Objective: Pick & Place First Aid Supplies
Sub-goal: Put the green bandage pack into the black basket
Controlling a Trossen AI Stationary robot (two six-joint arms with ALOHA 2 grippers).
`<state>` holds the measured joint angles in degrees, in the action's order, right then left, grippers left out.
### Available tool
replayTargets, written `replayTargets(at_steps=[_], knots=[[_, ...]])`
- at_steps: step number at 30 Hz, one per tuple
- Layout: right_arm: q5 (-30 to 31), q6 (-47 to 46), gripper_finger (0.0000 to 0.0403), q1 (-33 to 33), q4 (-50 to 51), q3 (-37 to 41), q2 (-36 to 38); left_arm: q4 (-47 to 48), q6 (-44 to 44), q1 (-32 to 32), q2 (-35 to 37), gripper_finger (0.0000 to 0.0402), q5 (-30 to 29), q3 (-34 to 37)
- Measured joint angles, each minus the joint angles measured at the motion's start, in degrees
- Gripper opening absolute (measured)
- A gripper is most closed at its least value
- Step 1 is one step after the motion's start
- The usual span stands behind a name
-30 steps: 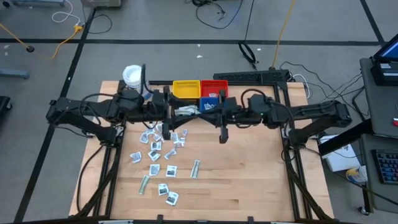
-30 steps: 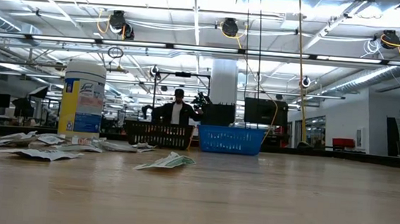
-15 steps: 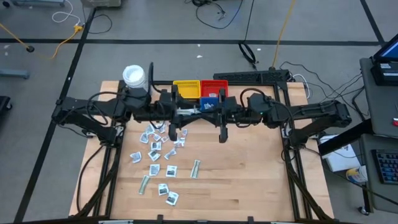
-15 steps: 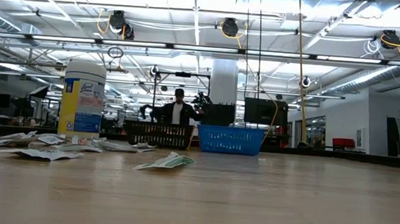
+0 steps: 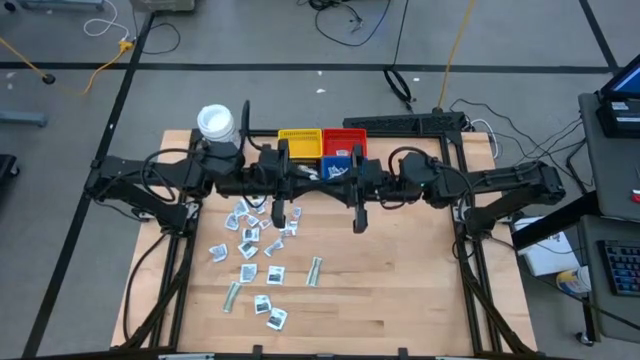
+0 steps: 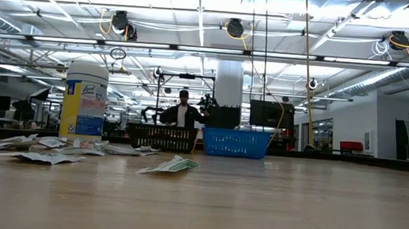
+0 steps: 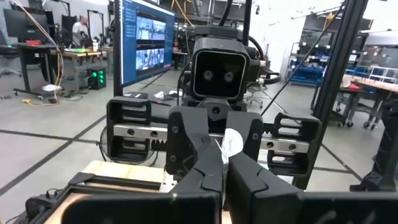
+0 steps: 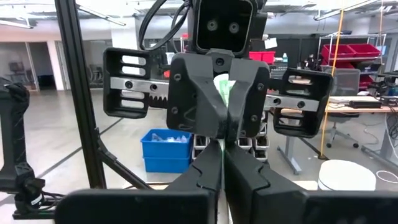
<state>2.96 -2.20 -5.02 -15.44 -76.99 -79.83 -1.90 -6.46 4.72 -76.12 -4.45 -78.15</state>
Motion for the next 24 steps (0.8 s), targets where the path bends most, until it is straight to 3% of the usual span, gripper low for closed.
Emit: replayTargets(at_steps=[6,14,18,24], knots=[[-3.1,0.1,0.0088,0.1,5.4,0.0,0.9,0.8,-0.2,-0.5,0.0,0.0002,-0.1,-0.9],[-3.2,1.8,0.0221,-0.9,14.7,0.0,5.8,20.1,0.3,-2.0,0.0,0.0001,-1.1,-5.5],[-3.2,1.4,0.0248,-1.2,16.2,0.0,7.7,31.9,0.3,-5.1,-0.1,0.0001,0.1,-7.4],[-3.1,1.4,0.0255,-1.1,16.7,0.0,10.5,50.6,0.0,-9.5,-3.4,0.0001,6.2,-11.1]])
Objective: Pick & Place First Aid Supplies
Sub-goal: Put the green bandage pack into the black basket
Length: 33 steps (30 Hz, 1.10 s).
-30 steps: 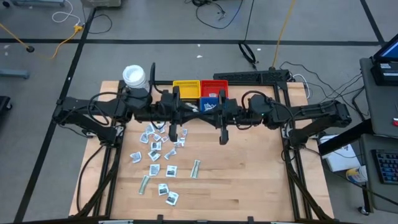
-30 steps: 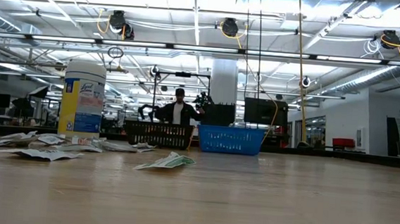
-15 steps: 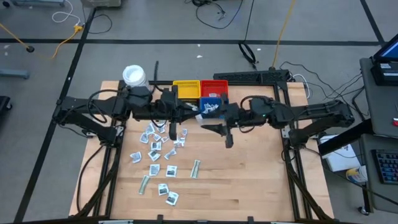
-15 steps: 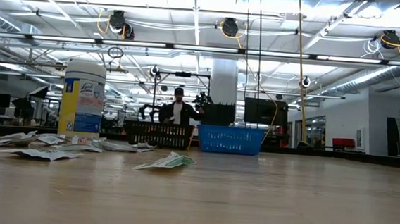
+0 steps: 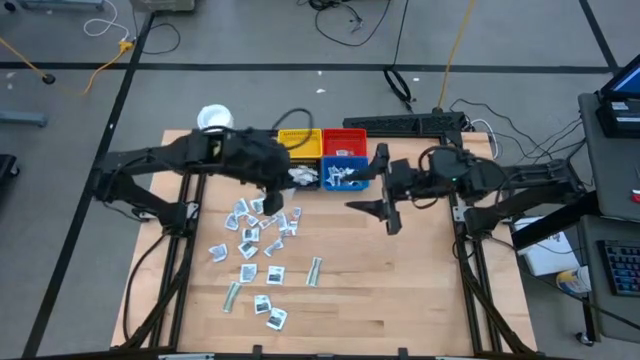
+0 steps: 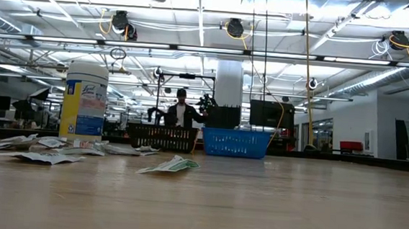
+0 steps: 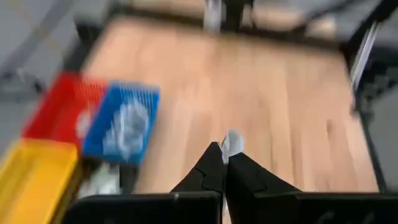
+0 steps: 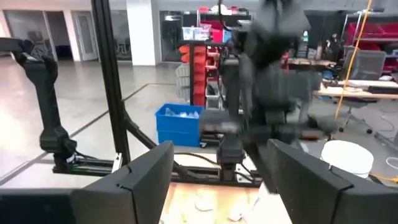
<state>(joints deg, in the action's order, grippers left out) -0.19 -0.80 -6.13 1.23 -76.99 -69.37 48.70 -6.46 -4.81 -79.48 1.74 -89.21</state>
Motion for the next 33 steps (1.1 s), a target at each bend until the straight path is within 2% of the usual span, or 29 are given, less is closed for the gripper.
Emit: replayTargets(at_steps=[6,10,13,18,22,28,33], knots=[[0.1,0.0,0.0250,0.0,-0.6,0.0,2.2,19.7,2.1,-3.7,-9.0,0.0000,4.7,-7.8],[0.1,0.0,0.0251,0.0,-1.3,0.0,2.6,32.7,5.3,-5.1,-15.8,0.0000,4.7,-11.6],[0.1,0.1,0.0251,0.0,-2.2,0.0,2.7,38.0,8.0,-5.3,-19.5,0.0000,4.8,-12.2],[0.1,0.8,0.0249,0.0,-2.6,0.0,2.7,38.3,12.4,-5.4,-22.6,0.0000,5.3,-12.2],[0.1,2.5,0.0248,0.0,-2.8,0.0,2.7,36.7,16.6,-7.7,-24.7,0.0000,4.4,-12.2],[0.1,3.2,0.0247,0.0,-2.8,0.0,2.7,31.7,23.6,-13.6,-27.6,0.0000,-3.2,-12.2],[0.1,3.2,0.0247,0.0,-3.3,0.0,2.7,25.6,30.0,-18.8,-29.9,0.0000,-6.1,-12.2]])
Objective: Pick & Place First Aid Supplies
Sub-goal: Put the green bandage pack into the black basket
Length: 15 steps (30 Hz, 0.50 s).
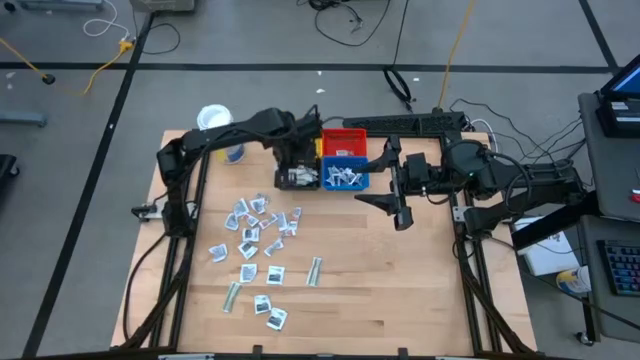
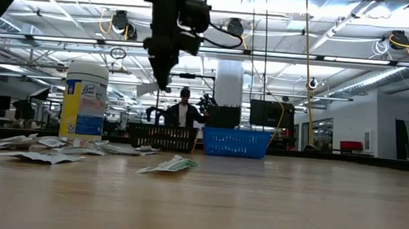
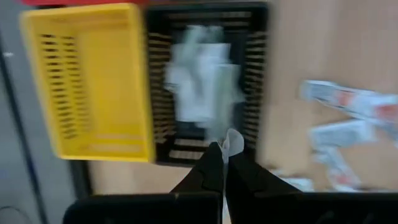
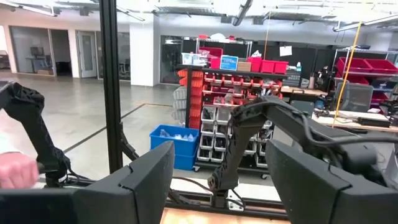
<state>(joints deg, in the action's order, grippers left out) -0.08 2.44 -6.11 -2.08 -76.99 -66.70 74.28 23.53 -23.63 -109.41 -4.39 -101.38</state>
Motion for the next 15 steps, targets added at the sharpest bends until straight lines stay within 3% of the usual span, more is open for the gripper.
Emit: replayTargets(at_steps=[5,15], knots=[[0.0,-0.2,0.0247,0.0,-0.1,0.0,0.0,-4.4,4.1,-3.3,-1.4,0.0000,-2.1,0.0],[0.3,0.1,0.0247,0.1,-1.4,0.0,0.0,-5.4,4.5,-3.2,-4.9,0.0000,2.3,0.8]])
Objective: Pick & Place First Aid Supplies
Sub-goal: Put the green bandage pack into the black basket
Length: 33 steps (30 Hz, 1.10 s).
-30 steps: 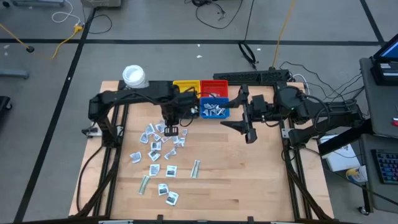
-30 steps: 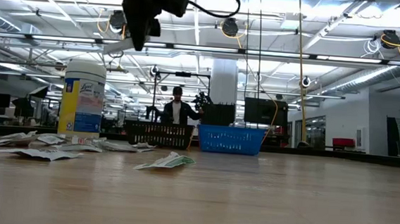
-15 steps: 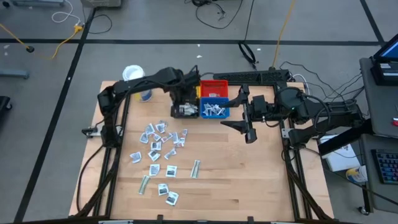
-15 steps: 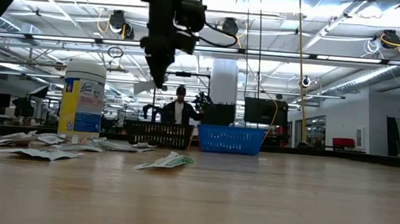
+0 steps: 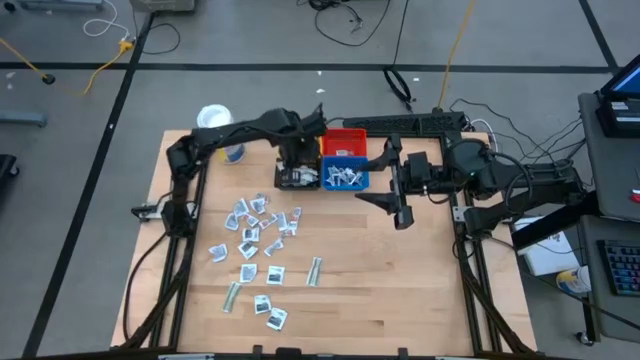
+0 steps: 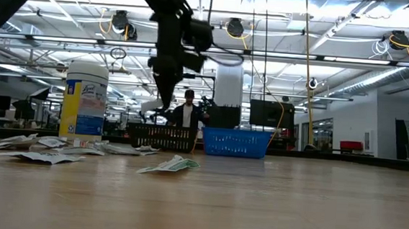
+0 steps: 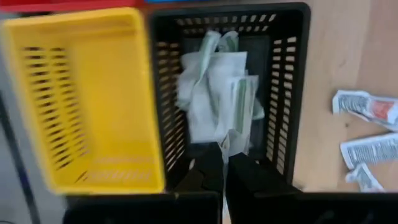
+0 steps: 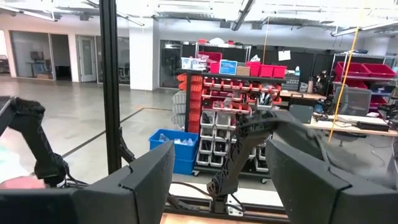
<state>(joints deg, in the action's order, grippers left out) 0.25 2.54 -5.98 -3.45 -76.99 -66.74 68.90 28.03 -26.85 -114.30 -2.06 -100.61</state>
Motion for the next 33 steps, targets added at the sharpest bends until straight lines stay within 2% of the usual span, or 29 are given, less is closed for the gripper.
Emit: replayTargets(at_steps=[6,10,13,16,20,24,28,33], knots=[[0.2,-0.1,0.0247,0.4,-1.2,0.0,-0.1,-1.8,0.2,1.1,-6.3,0.0000,0.0,0.3],[0.2,-0.3,0.0247,0.4,-1.9,0.0,-0.1,-3.5,0.1,1.1,-7.9,0.0002,-0.8,0.3],[0.2,-0.3,0.0247,0.4,-1.9,0.0,-0.1,-3.2,-0.4,1.1,-8.0,0.0018,-1.0,0.3],[0.2,-0.3,0.0247,0.4,-1.9,0.0,-0.1,-3.0,-0.5,1.2,-8.0,0.0053,-0.2,0.3],[0.0,-0.2,0.0247,0.4,-1.8,0.0,-0.1,-2.6,-0.3,1.2,-8.0,0.0127,1.0,0.3],[0.0,-0.1,0.0247,0.4,-1.7,0.0,-0.1,-2.6,-3.6,1.4,-8.0,0.0204,-4.3,-0.2],[0.0,-0.1,0.0247,0.6,-0.3,0.0,-0.1,-1.0,-12.2,1.8,-6.8,0.0255,-6.9,-2.5],[0.0,-0.3,0.0247,0.9,1.4,0.0,-0.1,2.7,-28.9,2.6,-2.6,0.0283,-0.4,-5.6]])
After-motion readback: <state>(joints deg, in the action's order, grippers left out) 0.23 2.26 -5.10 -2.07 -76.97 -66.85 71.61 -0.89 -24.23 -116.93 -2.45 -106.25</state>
